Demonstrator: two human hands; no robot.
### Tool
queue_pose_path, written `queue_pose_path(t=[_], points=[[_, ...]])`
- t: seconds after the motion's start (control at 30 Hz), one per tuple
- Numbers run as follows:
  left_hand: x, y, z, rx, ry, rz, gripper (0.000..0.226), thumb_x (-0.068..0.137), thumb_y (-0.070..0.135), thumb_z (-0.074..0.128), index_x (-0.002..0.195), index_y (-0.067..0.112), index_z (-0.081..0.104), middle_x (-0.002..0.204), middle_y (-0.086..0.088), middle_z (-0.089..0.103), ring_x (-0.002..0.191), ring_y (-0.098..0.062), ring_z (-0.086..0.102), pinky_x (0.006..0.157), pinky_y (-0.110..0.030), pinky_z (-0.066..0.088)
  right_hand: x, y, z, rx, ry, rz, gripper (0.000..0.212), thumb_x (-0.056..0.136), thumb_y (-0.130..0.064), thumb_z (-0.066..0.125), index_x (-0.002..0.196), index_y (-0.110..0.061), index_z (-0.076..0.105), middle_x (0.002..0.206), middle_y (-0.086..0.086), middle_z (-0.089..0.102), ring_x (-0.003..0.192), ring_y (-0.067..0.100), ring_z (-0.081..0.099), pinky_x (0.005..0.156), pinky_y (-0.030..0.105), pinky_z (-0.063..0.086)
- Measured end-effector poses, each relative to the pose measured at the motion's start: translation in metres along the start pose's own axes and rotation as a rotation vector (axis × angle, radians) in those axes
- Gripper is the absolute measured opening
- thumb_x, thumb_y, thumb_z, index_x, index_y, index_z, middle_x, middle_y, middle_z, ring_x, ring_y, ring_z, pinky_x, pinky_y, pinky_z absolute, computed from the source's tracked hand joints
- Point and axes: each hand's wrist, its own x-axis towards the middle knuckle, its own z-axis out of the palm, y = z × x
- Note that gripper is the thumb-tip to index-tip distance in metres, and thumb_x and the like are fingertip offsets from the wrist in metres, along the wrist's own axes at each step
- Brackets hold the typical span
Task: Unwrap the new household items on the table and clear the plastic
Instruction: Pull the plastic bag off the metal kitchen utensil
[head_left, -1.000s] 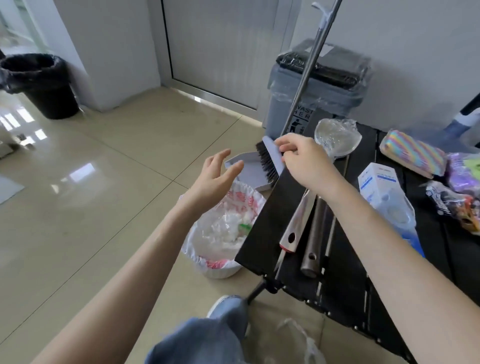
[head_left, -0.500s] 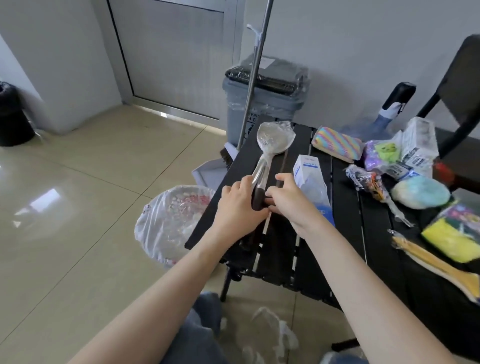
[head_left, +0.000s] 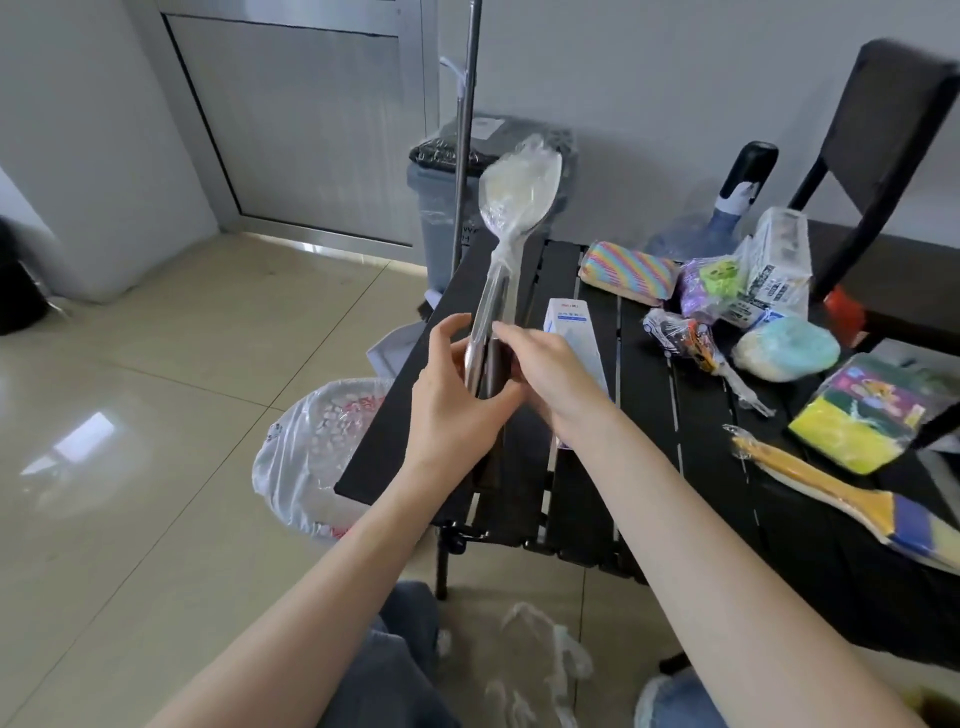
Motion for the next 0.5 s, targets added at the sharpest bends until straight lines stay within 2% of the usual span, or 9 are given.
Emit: queue_pose_path(t=[0.07, 0.13, 0.2, 0.27, 0.37, 0.47, 0.5], points=[[-0.009, 0.015, 0.008, -0.074, -0.004, 0.029, 0.069, 0.077, 0.016, 0.075, 0.134, 0.026, 0.038, 0.107, 0.017, 0.061, 0.093, 0.007, 0.060, 0.075, -0.005, 0.045, -0.007, -0.010, -0.007, 0.031, -0.041, -0.003, 0.033, 0.095, -0.036, 0.054, 0.105, -0.007, 0.068, 0.095, 0.010, 0.071, 0.085, 0.019, 0.069, 0.082, 0.033, 0.055], [-0.018, 0.027, 0.017, -0.104, -0.029, 0.063, 0.069, 0.079, 0.017, 0.074, 0.137, 0.025, 0.037, 0.118, 0.014, 0.058, 0.108, 0.003, 0.055, 0.086, -0.009, 0.045, -0.016, -0.018, -0.017, 0.057, -0.035, -0.035, 0.030, 0.094, -0.037, 0.056, 0.103, -0.012, 0.069, 0.091, 0.006, 0.072, 0.081, 0.017, 0.070, 0.074, 0.029, 0.057], [-0.027, 0.036, 0.024, -0.063, -0.079, 0.130, 0.066, 0.083, 0.021, 0.070, 0.140, 0.025, 0.035, 0.132, 0.012, 0.050, 0.125, -0.002, 0.043, 0.103, -0.018, 0.039, -0.024, -0.023, -0.028, 0.048, -0.005, -0.102, 0.023, 0.095, -0.033, 0.055, 0.098, -0.015, 0.069, 0.096, 0.008, 0.073, 0.088, 0.020, 0.071, 0.081, 0.035, 0.058], [-0.035, 0.043, 0.029, 0.049, -0.138, 0.207, 0.065, 0.084, 0.032, 0.060, 0.143, 0.025, 0.034, 0.140, 0.012, 0.040, 0.133, -0.006, 0.030, 0.109, -0.023, 0.028, -0.033, -0.024, -0.041, 0.052, 0.010, -0.148, 0.019, 0.096, -0.030, 0.054, 0.096, -0.016, 0.068, 0.100, 0.010, 0.073, 0.092, 0.022, 0.071, 0.083, 0.038, 0.057], [-0.035, 0.051, 0.029, 0.124, -0.151, 0.248, 0.051, 0.085, 0.047, 0.048, 0.134, 0.032, 0.048, 0.128, 0.015, 0.035, 0.126, -0.007, 0.035, 0.105, -0.027, 0.033, -0.052, -0.026, -0.063, 0.058, 0.045, -0.151, 0.019, 0.097, -0.028, 0.054, 0.103, -0.013, 0.064, 0.091, 0.006, 0.073, 0.079, 0.019, 0.072, 0.066, 0.031, 0.058], [-0.025, 0.065, 0.029, 0.018, -0.099, 0.245, 0.028, 0.095, 0.034, 0.051, 0.121, 0.026, 0.057, 0.121, 0.010, 0.045, 0.116, -0.013, 0.050, 0.096, -0.035, 0.047, -0.073, -0.023, -0.089, 0.026, 0.058, -0.180, 0.017, 0.098, -0.025, 0.054, 0.099, -0.009, 0.060, 0.072, 0.006, 0.067, 0.058, 0.020, 0.065, 0.057, 0.033, 0.053], [-0.020, 0.073, 0.029, 0.005, -0.096, 0.252, 0.027, 0.097, 0.029, 0.051, 0.123, 0.022, 0.057, 0.120, 0.007, 0.050, 0.112, -0.012, 0.054, 0.093, -0.029, 0.049, -0.081, -0.021, -0.098, -0.002, 0.048, -0.188, 0.017, 0.099, -0.024, 0.053, 0.099, -0.008, 0.059, 0.069, 0.006, 0.064, 0.054, 0.021, 0.061, 0.057, 0.034, 0.052]])
